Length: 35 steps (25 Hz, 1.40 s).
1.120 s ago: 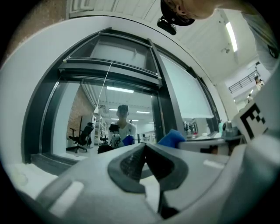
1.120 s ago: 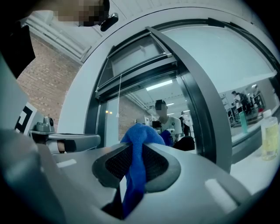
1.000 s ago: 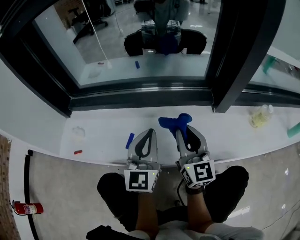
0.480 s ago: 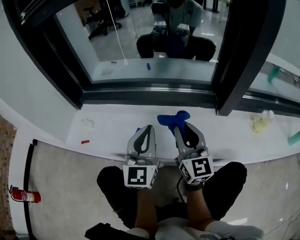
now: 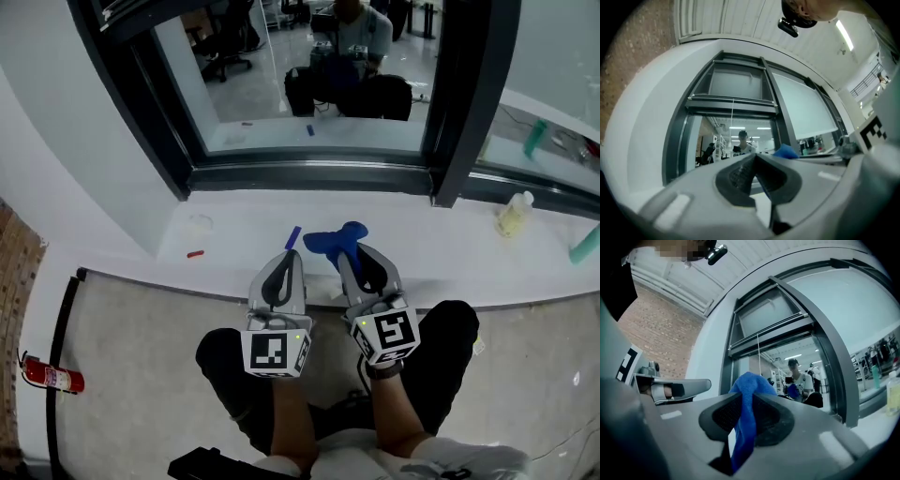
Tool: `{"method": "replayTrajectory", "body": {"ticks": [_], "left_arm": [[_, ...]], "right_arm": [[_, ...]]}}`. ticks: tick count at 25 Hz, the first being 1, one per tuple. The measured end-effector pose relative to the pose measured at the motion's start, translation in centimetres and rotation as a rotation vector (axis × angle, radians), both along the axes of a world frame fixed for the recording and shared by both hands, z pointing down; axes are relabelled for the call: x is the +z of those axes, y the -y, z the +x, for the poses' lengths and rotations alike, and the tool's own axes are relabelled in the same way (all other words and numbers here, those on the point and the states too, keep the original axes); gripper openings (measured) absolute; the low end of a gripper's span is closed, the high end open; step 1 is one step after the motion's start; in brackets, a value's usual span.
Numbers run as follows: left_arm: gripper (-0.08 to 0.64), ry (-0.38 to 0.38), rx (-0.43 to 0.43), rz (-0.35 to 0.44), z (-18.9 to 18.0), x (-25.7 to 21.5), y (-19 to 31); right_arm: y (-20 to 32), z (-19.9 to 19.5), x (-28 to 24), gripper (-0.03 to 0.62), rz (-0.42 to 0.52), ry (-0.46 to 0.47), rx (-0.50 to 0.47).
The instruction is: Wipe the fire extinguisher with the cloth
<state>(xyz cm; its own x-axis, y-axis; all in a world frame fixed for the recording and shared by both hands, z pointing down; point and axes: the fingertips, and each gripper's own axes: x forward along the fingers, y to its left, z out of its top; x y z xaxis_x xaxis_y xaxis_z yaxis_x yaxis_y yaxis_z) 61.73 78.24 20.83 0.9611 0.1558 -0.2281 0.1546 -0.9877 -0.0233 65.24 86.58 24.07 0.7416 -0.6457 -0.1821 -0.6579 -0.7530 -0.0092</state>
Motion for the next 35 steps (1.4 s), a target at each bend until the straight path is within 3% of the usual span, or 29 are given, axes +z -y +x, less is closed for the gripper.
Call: {"method": "replayTrajectory", "body": {"ticks": [5, 17, 22, 30, 35], "left_arm": [[0.0, -0.02, -0.117, 0.017, -7.0, -0.9, 4.1], [0.0, -0.004, -0.607, 0.02, -24.9, -0.8, 12.4], [0.0, -0.043, -0.866, 0.063, -34.4, -4.4, 13.4], [0.0, -0.073, -1.148, 0.12, -43.8, -5.3, 15.6], [0.0, -0.054, -1.32, 0.059, -48.4, -3.7, 17.7]], "right_arm": [[5.4, -6.1, -1.3, 0.071, 0.02, -0.009, -0.141], [16.9, -21.0, -1.0, 0.071, 0.08, 0.051, -0.652], [21.1, -29.8, -3.7, 0.072, 0.104, 0.015, -0.942], [24.7, -39.7, -5.5, 0.072, 0.145, 0.002, -1.249], [27.9, -43.4, -4.0, 0.072, 0.12, 0.026, -1.386]]}}
